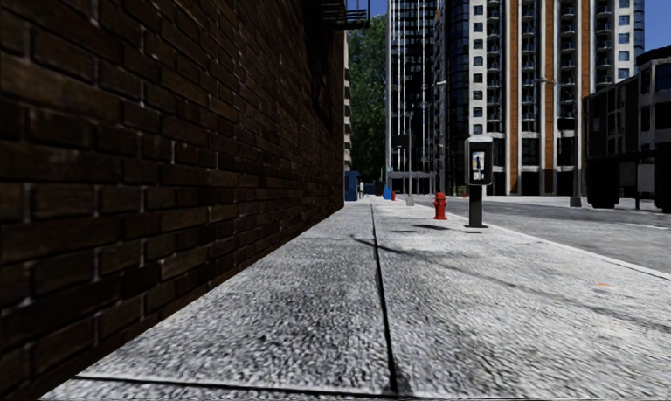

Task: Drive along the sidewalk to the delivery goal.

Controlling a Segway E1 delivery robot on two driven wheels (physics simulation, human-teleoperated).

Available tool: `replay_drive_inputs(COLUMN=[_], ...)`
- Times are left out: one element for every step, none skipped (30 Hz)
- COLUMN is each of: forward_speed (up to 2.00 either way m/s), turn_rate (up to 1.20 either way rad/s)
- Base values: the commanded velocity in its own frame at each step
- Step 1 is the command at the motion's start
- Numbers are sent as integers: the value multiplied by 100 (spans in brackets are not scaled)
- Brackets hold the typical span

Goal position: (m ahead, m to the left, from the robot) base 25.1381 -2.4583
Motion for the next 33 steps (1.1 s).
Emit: replay_drive_inputs(forward_speed=[149, 149, 149, 149, 149, 149, 149, 149, 149, 149, 149, 149, 149, 149, 149, 149, 149, 149, 149, 149, 149, 149, 149, 149, 149, 149, 149, 149, 149, 149, 149, 149, 149], turn_rate=[0, 0, 0, 0, 0, 0, 0, 0, 0, 0, 0, 0, 0, 0, 0, 0, 0, 0, 0, 0, 0, 0, 0, 0, 0, 0, 0, 0, 0, 0, 0, 0, 0])
